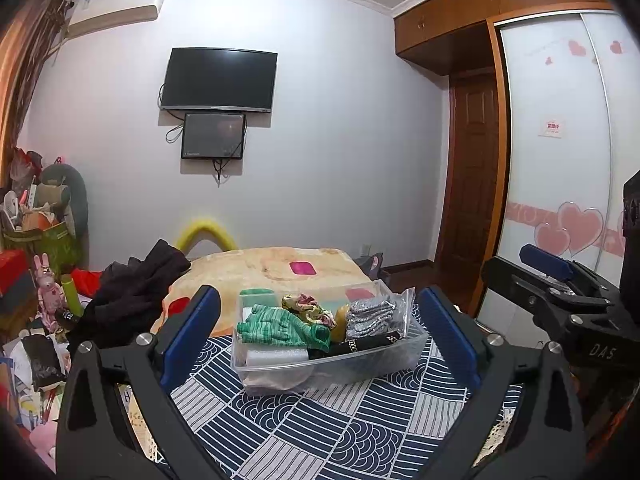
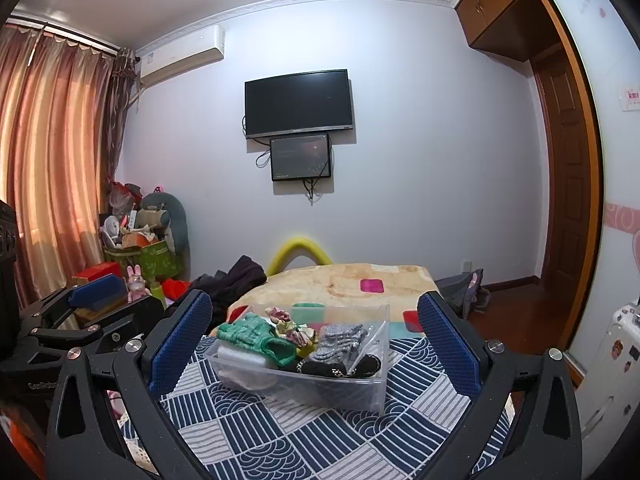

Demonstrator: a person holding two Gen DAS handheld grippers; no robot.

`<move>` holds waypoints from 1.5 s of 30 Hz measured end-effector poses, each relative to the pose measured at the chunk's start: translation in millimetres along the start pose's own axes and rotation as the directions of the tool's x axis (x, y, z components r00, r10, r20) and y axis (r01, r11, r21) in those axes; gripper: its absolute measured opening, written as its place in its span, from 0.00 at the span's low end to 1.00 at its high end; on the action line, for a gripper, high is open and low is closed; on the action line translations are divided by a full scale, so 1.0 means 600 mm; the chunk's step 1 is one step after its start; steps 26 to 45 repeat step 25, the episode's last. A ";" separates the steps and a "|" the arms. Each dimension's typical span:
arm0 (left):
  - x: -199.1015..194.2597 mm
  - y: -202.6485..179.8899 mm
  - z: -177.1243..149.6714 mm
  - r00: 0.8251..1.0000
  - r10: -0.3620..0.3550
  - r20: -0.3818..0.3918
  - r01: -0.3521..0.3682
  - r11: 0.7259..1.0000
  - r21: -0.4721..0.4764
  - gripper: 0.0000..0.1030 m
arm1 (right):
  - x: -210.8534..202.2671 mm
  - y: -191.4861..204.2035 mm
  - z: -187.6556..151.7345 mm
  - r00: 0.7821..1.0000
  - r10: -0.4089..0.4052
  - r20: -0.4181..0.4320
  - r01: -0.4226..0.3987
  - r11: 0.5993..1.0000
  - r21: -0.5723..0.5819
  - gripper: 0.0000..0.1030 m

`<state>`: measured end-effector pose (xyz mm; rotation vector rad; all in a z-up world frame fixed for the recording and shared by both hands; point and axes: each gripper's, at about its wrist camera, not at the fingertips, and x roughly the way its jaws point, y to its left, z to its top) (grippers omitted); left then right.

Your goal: Organize soft objects

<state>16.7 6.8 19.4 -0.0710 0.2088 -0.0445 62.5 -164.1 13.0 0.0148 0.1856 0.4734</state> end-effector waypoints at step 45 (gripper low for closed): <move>-0.003 0.006 0.006 1.000 -0.021 -0.015 0.021 0.999 -0.026 0.98 | 0.001 0.006 0.000 1.000 0.001 -0.011 -0.001 1.000 0.005 1.00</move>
